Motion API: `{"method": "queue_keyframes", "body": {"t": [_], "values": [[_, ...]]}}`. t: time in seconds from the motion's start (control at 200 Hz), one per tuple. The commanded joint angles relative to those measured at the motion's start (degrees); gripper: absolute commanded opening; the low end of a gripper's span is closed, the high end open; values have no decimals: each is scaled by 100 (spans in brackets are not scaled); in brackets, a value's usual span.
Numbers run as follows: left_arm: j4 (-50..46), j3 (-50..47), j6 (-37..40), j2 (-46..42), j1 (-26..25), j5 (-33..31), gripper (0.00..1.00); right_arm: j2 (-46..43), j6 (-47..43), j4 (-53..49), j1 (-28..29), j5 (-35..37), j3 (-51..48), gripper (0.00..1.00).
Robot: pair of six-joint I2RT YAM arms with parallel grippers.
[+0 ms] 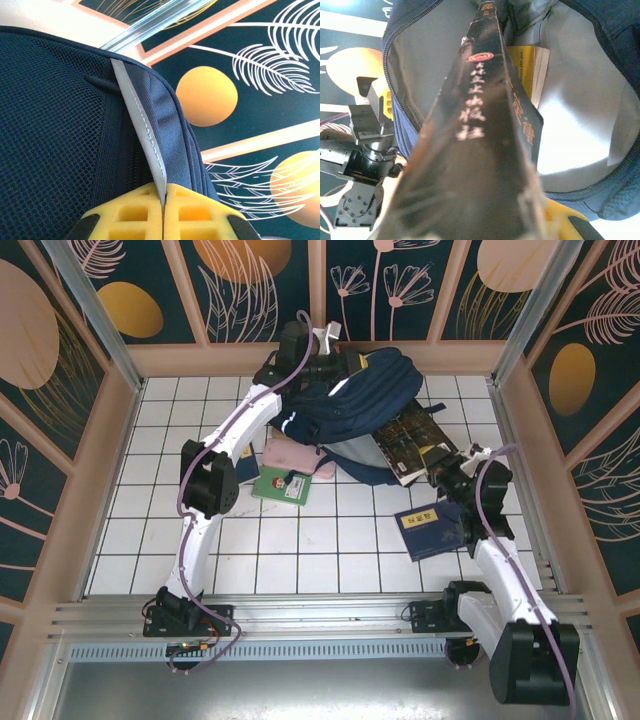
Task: Pack the student bag
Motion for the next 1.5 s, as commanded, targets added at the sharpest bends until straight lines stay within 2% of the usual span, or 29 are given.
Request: {"method": "queue_keyframes", "body": {"t": [0.0, 0.225, 0.52, 0.661, 0.851, 1.066, 1.146, 1.191, 1.286, 1.426, 1.496], "values": [[1087, 84, -293, -497, 61, 294, 0, 368, 547, 1477, 234, -247, 359, 0], [1099, -13, -330, -564, 113, 323, 0, 1163, 644, 1748, 777, -30, 1063, 0], [1312, -122, -542, -662, 205, 403, 0, 1937, 835, 2165, 938, 142, 1335, 0], [1449, -188, -664, -683, 235, 453, 0, 2634, 455, 2147, 1150, 384, 1662, 0], [1534, -292, -731, -699, 261, 531, 0, 3804, -334, 1633, 1431, 605, 2648, 0], [1617, -346, -787, -690, 261, 589, 0, 5216, -113, 1617, 1587, 648, 3648, 0], [1647, -362, -822, -681, 258, 590, 0, 5753, -30, 1602, 1737, 610, 4100, 19], [1678, -373, -839, -675, 257, 592, 0, 6046, -124, 1396, 1839, 566, 4483, 33], [1694, -373, -873, -646, 263, 542, 0, 6463, -572, 209, 2004, 726, 5350, 55], [1772, -373, -967, -577, 314, 532, 0, 6007, -986, -180, 2051, 1431, 5080, 83], [1792, -373, -988, -545, 338, 543, 0, 5704, -1128, -155, 1975, 1473, 4832, 87]]}}
